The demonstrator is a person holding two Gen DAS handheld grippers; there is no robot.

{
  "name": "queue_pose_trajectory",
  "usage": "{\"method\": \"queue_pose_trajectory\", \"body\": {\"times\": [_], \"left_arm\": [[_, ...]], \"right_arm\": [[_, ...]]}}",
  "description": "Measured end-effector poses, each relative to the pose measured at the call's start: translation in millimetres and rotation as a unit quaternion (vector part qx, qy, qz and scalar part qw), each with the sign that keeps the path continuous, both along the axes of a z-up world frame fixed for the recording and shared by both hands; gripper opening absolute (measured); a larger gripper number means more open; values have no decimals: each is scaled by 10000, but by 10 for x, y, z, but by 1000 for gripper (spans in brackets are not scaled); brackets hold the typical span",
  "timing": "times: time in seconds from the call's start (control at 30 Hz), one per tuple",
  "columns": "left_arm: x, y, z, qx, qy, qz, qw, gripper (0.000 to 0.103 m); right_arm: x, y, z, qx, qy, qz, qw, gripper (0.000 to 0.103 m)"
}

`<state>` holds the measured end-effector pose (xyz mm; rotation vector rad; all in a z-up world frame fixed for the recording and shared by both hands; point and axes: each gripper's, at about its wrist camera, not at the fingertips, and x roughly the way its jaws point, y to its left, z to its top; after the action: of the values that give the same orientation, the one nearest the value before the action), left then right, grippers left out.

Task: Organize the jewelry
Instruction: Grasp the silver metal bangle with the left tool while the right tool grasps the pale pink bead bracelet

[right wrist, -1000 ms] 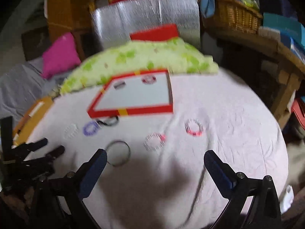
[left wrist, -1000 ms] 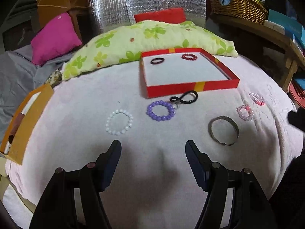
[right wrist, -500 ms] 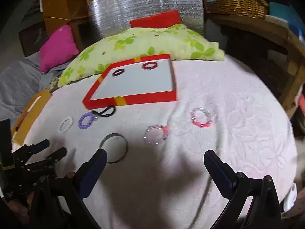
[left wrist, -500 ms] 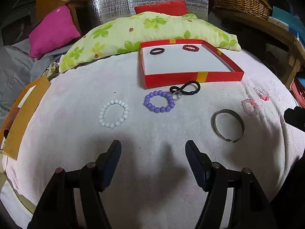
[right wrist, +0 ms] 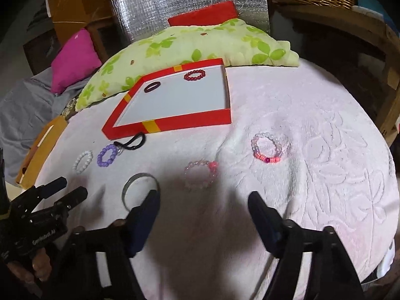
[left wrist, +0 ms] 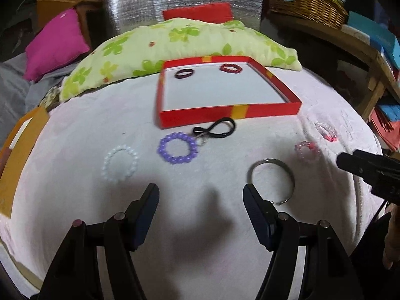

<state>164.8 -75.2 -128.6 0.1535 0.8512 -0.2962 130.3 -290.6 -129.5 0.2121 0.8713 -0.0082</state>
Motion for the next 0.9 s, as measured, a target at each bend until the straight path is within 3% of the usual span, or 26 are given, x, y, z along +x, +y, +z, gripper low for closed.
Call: {"method": "queue_pose_trajectory", "body": {"times": [0.1,0.17,0.27,0.5,0.67,0.9], "left_arm": [[63,-90,-61,-87,72,-138,9998,63],[110,-148,-123,-118,140,-225,9996,51],[175,-197,-227,-121,260,-308,9991,42],[256,-259,-302,-338,360,-495,9976,42],[314,-295,-282,-483,461,-582,9961,42],[220,-385,-171,-451,292,-843,9950,42]], "right_arm": [[84,-10,-46,0,43,34,10000,55],[122,-13,-73,-34,28,31,10000,51],[200,-34,-131,26,89,48,9999,38],[370,-73,-220,227,136,99,9996,28],[493,-101,-293,312,278,92,9991,27],[582,-128,-399,259,511,92,9983,21]]}}
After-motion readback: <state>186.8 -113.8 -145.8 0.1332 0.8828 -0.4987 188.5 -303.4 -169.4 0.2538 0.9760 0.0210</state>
